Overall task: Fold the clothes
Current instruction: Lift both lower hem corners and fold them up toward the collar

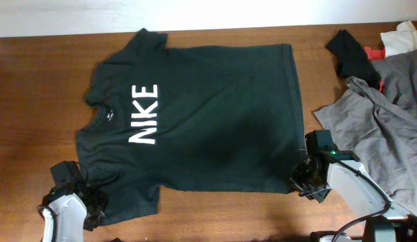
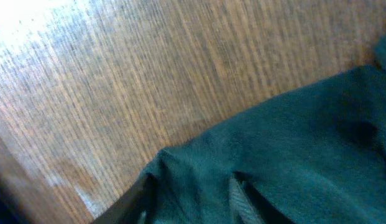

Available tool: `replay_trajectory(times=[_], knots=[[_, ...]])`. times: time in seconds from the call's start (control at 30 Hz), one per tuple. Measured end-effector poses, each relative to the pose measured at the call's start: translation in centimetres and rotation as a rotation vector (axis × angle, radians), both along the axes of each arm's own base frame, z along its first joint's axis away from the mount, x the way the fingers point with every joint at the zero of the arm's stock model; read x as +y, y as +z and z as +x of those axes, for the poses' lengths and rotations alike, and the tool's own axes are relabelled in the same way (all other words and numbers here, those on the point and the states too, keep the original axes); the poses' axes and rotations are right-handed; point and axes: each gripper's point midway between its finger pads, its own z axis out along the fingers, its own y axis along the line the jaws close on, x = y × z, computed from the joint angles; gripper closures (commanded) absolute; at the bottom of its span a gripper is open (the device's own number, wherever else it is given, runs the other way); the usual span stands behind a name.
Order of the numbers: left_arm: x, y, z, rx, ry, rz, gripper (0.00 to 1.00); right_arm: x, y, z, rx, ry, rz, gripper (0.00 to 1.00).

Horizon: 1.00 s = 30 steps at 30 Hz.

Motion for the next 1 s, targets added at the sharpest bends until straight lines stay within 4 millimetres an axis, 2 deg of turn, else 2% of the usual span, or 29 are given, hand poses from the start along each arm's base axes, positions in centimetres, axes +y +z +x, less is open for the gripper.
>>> replay_trajectory(times=[0.2, 0.23, 0.33, 0.47, 0.67, 0.83, 1.0], knots=[[0.0, 0.0, 0.0, -0.001, -0.007, -0.003, 0.88, 0.0, 0.0, 0.0, 0.000, 0.000, 0.000, 0.79], [-0.1, -0.1, 0.0, 0.001, -0.008, -0.003, 0.92, 0.0, 0.0, 0.0, 0.000, 0.001, 0.000, 0.94], [-0.1, -0.1, -0.1, 0.003, -0.010, -0.005, 0.99, 0.0, 0.0, 0.0, -0.001, 0.003, 0.001, 0.96], [-0.3, 0.0, 0.0, -0.002, -0.031, -0.024, 0.99, 0.0, 0.0, 0.0, -0.002, 0.002, 0.000, 0.96], [-2.4, 0.7, 1.6, -0.065, -0.136, -0.154, 0.99, -0.1, 0.4, -0.8, 0.038, 0.004, -0.003, 0.96], [-3.4, 3.0, 3.9, -0.146, -0.232, -0.234, 0.99, -0.1, 2.3, 0.0, 0.045, 0.006, -0.004, 0.96], [-3.9, 5.8, 4.9, -0.166, -0.297, -0.279, 0.99, -0.2, 4.7, 1.7, 0.011, 0.027, -0.010, 0.96]])
